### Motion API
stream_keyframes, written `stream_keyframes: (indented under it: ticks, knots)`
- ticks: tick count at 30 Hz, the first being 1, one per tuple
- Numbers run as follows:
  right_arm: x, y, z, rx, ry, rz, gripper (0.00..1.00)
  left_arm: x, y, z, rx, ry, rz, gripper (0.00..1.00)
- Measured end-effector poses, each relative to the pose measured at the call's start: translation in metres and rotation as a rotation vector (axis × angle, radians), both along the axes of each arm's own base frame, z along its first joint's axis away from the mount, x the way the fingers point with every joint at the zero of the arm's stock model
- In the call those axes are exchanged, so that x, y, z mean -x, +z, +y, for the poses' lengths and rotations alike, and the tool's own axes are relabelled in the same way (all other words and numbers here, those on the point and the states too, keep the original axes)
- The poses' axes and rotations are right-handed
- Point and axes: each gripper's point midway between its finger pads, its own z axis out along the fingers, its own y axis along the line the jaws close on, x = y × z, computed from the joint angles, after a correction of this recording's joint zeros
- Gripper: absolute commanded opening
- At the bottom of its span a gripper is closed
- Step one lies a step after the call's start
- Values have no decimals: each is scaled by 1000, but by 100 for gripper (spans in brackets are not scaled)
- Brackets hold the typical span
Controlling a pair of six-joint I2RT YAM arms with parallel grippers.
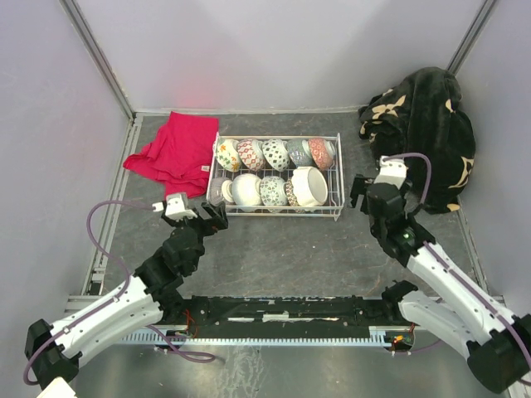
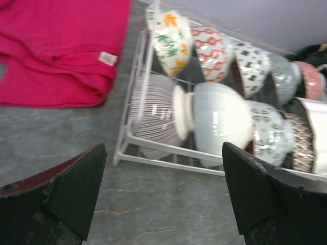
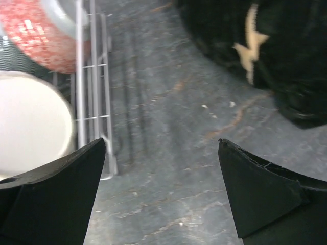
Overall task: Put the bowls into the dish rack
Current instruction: Reset both arms
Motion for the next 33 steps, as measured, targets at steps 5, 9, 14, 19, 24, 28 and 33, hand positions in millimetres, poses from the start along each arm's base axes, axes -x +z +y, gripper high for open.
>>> stream_keyframes:
  ticks: [5, 9, 14, 19, 24, 28, 33]
  knots:
    - [18, -12, -39, 24, -108, -96, 99, 2, -15, 31, -98, 124, -9, 99]
    - [27, -41, -66, 57, -188, -108, 100, 2, -11, 43, -128, 166, -51, 99]
    - [19, -57, -84, 128, -261, -116, 99, 3, -14, 52, -149, 192, -101, 99]
    - [0, -87, -103, 197, -360, -90, 99, 5, -22, 57, -144, 204, -138, 99]
    - [-15, -126, -124, 248, -431, -19, 99, 5, -31, 58, -142, 211, -163, 99]
    - [-31, -122, -128, 231, -434, -29, 100, 2, -27, 57, -141, 219, -179, 99]
    - [-52, -109, -112, 189, -318, -101, 99, -3, -26, 59, -158, 244, -184, 99]
